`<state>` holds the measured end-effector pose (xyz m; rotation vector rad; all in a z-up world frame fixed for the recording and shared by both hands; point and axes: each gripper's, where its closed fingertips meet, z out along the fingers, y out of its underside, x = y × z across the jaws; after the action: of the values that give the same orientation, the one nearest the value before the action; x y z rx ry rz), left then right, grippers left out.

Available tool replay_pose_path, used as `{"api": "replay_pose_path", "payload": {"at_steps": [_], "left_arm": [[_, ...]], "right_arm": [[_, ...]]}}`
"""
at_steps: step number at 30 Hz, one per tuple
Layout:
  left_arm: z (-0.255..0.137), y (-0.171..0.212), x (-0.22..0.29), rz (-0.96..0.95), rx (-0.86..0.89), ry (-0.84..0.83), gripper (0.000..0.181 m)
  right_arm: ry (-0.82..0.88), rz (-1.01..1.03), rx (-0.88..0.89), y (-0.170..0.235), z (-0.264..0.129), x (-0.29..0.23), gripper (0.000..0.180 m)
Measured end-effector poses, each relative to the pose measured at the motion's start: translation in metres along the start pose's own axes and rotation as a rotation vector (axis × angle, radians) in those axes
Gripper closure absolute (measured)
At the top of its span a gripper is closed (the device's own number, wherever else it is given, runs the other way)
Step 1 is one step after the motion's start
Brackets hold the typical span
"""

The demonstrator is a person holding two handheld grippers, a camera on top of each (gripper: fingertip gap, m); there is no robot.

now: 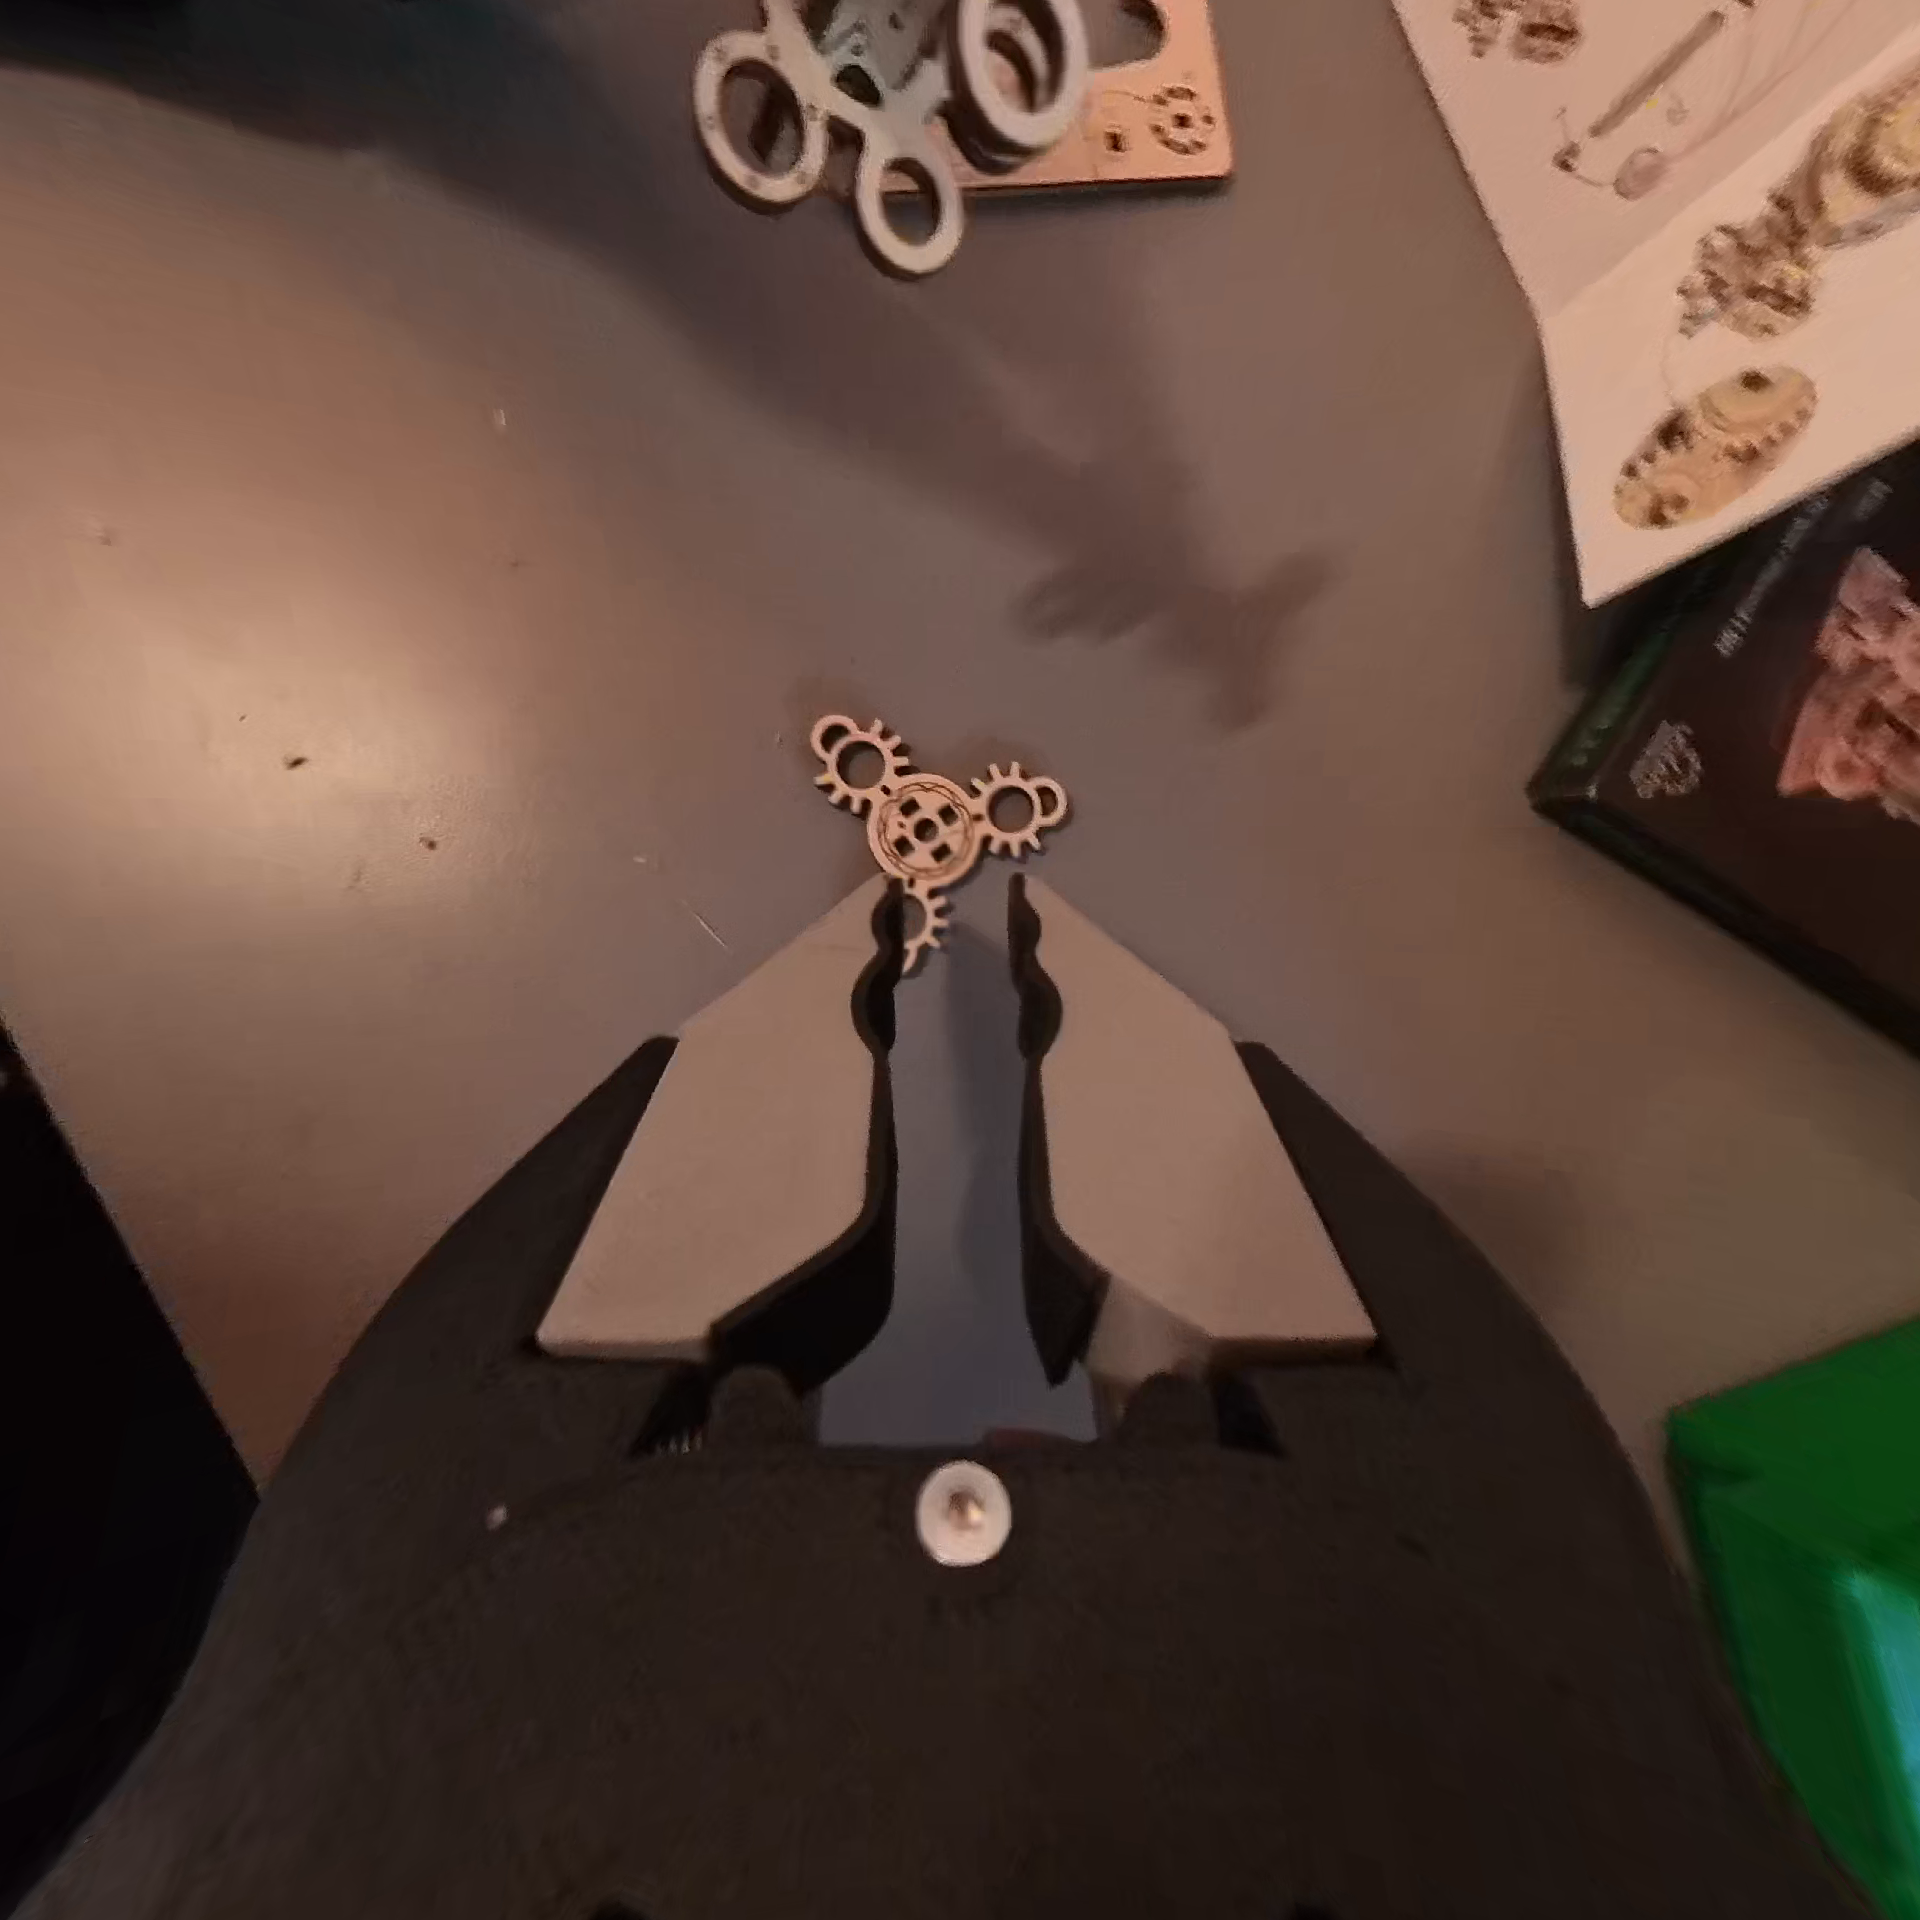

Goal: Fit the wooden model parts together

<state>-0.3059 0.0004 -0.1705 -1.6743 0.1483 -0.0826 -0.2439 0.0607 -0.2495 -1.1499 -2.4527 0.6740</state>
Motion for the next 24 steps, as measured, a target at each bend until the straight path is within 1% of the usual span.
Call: {"api": "replay_pose_path", "payload": {"at_steps": [2, 3, 6, 11, 16, 20, 24], "left_arm": [[-0.001, -0.001, 0.0, 0.002, 0.003, -0.001, 0.181], [-0.001, -0.001, 0.0, 0.003, 0.001, -0.001, 0.181], [-0.002, -0.001, -0.001, 0.001, 0.002, 0.001, 0.181], [0.0, 0.0, 0.001, -0.004, -0.004, 0.016, 0.181], [0.001, 0.001, 0.003, 0.001, -0.012, 0.024, 0.18], [0.0, 0.0, 0.003, -0.01, -0.006, 0.027, 0.181], [0.001, 0.001, 0.004, -0.01, -0.012, 0.034, 0.18]], "right_arm": [[-0.093, -0.059, -0.011, -0.002, 0.003, -0.005, 0.163], [-0.113, -0.092, -0.018, -0.003, 0.004, -0.004, 0.161], [-0.129, -0.219, -0.046, -0.003, 0.004, 0.001, 0.158], [-0.201, -0.397, -0.088, -0.006, 0.007, -0.003, 0.155], [-0.243, -0.503, -0.189, 0.003, 0.019, -0.003, 0.154], [-0.259, -0.558, -0.208, 0.003, 0.02, -0.001, 0.158], [-0.31, -0.592, -0.245, 0.007, 0.018, -0.005, 0.156]]}}
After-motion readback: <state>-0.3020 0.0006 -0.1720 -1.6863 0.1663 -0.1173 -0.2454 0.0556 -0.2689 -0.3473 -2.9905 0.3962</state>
